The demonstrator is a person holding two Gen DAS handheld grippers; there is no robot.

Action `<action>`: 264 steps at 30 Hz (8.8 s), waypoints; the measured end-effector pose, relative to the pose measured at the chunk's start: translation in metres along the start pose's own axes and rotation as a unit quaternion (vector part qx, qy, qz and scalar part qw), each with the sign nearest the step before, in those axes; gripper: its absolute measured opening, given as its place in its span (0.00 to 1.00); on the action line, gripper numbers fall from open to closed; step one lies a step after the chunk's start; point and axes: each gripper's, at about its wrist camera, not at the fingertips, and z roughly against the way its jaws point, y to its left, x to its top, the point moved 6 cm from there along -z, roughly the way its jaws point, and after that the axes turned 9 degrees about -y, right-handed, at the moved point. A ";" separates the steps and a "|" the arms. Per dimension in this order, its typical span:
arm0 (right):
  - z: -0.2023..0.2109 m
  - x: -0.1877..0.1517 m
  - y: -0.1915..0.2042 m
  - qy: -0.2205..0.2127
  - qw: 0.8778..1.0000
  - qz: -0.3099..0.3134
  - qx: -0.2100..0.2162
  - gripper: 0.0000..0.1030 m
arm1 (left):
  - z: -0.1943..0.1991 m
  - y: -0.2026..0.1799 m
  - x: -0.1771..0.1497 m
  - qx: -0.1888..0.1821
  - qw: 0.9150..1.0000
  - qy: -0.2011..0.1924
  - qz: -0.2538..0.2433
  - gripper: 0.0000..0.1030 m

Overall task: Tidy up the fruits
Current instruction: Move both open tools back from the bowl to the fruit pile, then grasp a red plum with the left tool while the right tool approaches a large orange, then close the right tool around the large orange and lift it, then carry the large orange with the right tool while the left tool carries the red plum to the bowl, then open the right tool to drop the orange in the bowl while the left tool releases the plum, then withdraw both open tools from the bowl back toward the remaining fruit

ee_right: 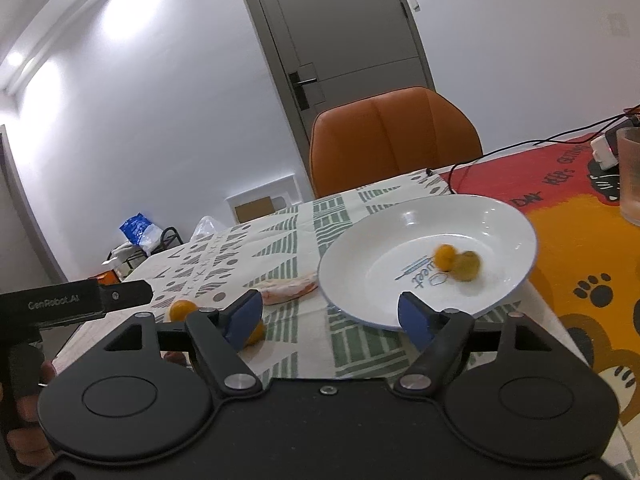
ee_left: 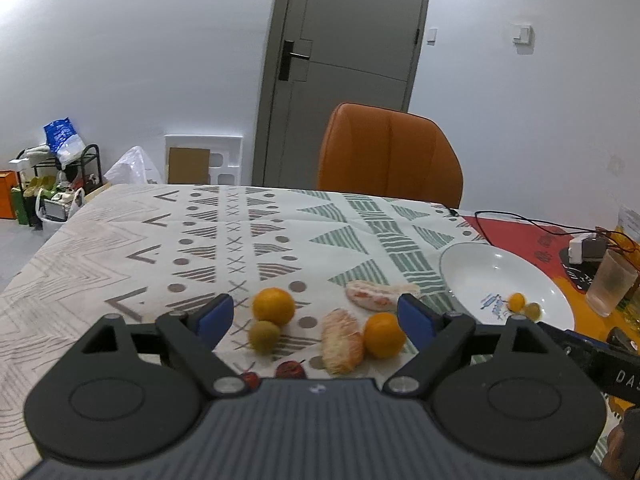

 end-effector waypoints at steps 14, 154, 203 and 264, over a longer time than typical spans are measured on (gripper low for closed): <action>-0.005 -0.010 0.029 0.008 0.999 0.015 0.035 0.97 | 0.011 0.034 -0.015 0.032 0.999 0.002 0.011 0.90; -0.027 -0.008 -0.015 0.030 0.999 0.010 0.018 0.36 | -0.026 -0.043 -0.020 -0.049 0.998 0.022 -0.023 0.21; 0.007 0.001 -0.085 0.007 0.999 -0.032 -0.040 0.48 | -0.052 -0.164 -0.018 -0.146 0.986 0.021 -0.083 0.21; -0.024 -0.009 0.054 0.023 0.997 0.027 0.070 1.00 | 0.010 0.052 0.024 0.035 0.999 -0.037 0.007 0.91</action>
